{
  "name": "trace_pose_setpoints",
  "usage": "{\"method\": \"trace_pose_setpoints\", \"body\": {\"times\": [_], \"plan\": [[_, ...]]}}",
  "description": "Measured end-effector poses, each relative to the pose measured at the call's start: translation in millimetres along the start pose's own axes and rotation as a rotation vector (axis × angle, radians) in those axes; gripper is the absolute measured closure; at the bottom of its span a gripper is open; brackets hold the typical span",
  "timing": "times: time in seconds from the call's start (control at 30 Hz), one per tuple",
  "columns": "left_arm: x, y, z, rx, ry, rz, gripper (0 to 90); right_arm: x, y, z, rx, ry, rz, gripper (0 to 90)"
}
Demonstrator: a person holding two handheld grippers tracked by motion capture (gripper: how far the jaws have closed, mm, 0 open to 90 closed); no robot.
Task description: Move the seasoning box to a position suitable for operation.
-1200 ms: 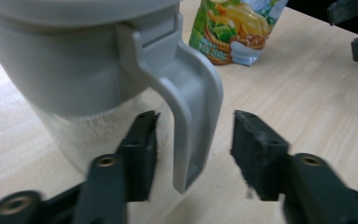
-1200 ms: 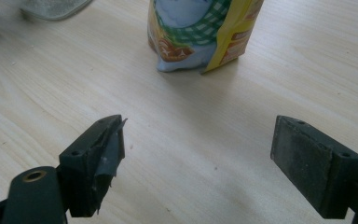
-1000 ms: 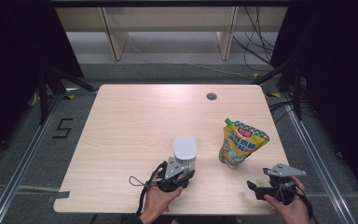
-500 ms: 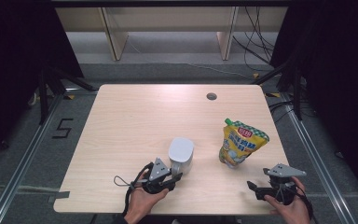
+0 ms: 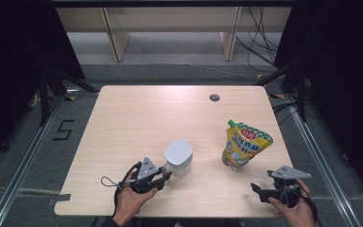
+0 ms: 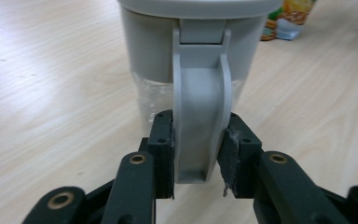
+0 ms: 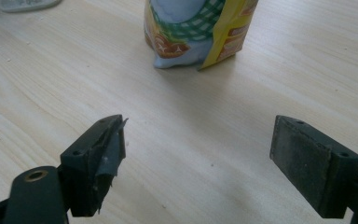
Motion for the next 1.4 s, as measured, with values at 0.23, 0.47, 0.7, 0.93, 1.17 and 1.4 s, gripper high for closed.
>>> {"method": "trace_pose_setpoints", "body": {"times": [0.23, 0.47, 0.7, 0.93, 1.17, 1.4], "plan": [[14.3, -3.0, -2.2, -0.008, -0.01, -0.031, 67.6, 2.0, -0.8, 0.0, 0.013, 0.011, -0.001, 19.0], [32.2, -0.6, -7.7, -0.049, -0.045, -0.095, 67.3, -2.3, 0.7, -0.3, 0.002, -0.03, 0.005, 19.1], [47.6, 1.0, -10.6, -0.076, -0.074, -0.107, 69.3, -2.8, 1.7, 0.6, 0.003, -0.046, 0.003, 19.2], [50.0, 2.4, -12.7, -0.07, -0.044, -0.135, 70.8, -0.6, 0.3, 0.6, 0.016, -0.025, -0.003, 19.6], [56.4, 5.7, -15.9, -0.078, -0.013, -0.105, 71.8, -1.9, 1.2, -0.5, 0.011, -0.044, 0.004, 19.8], [42.6, 6.3, -12.8, -0.057, 0.012, -0.057, 71.6, 1.6, 1.5, 0.2, 0.026, -0.009, -0.011, 19.8]]}}
Point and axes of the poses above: each handheld gripper's, and its own axes: y roughly forward along the jaws, z roughly out of its underside, x roughly to its left, the point moved 8 cm from there along y, roughly forward along the jaws, and after that the axes turned 15 degrees about -y, right-handed, at the moved point
